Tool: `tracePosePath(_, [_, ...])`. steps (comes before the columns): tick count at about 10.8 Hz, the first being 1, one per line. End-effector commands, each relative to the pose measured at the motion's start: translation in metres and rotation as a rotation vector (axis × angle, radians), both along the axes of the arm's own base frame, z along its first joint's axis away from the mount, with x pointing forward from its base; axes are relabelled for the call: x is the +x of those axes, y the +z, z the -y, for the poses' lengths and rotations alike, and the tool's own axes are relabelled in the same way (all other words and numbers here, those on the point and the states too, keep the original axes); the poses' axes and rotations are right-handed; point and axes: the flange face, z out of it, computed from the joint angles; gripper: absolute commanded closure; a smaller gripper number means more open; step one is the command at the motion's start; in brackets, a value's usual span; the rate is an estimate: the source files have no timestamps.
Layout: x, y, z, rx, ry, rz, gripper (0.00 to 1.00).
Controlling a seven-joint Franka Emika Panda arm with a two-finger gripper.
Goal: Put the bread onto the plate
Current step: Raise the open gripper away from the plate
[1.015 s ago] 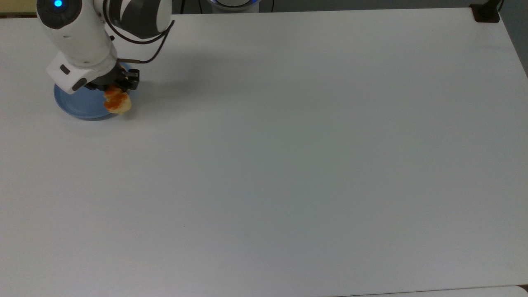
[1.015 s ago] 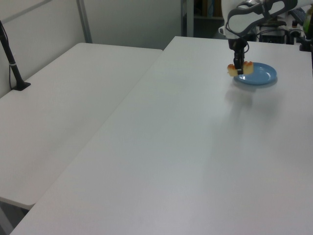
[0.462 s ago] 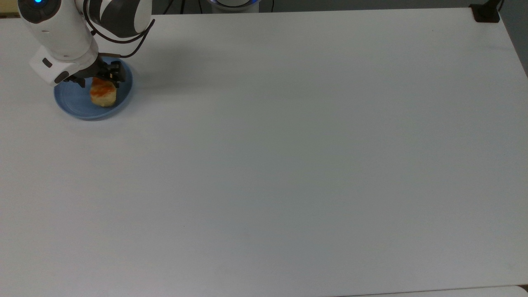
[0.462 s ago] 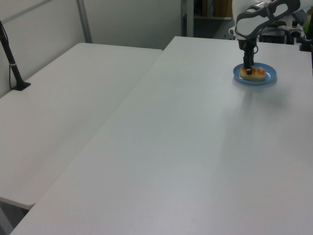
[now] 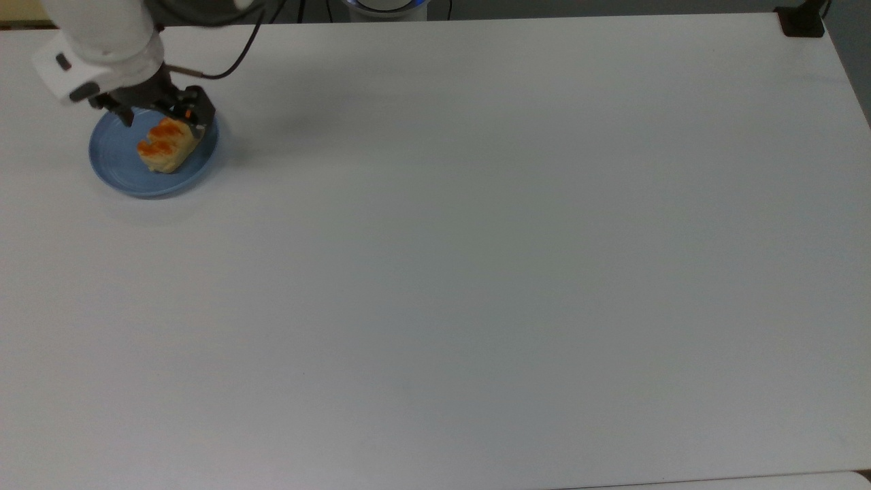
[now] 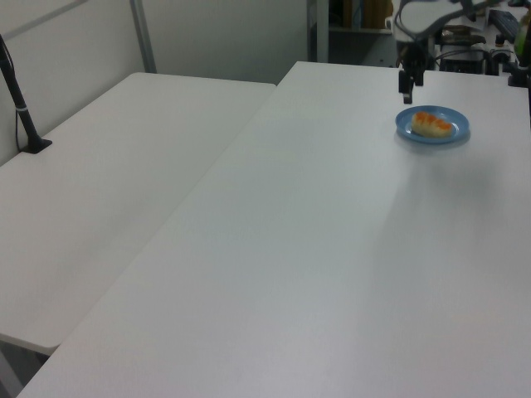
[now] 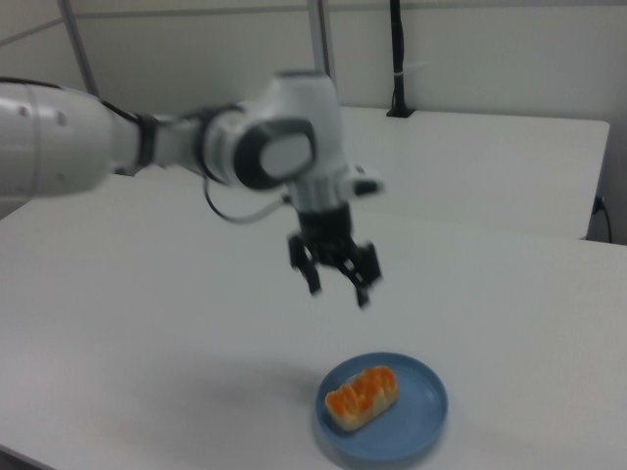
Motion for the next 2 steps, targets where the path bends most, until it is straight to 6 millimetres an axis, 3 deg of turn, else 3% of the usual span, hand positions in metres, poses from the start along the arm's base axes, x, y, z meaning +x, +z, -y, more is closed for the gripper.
tracePosePath(1, [-0.014, 0.087, -0.085, 0.016, -0.082, 0.086, 0.0])
tracePosePath(2, [-0.021, 0.102, -0.102, 0.029, -0.057, 0.069, 0.0])
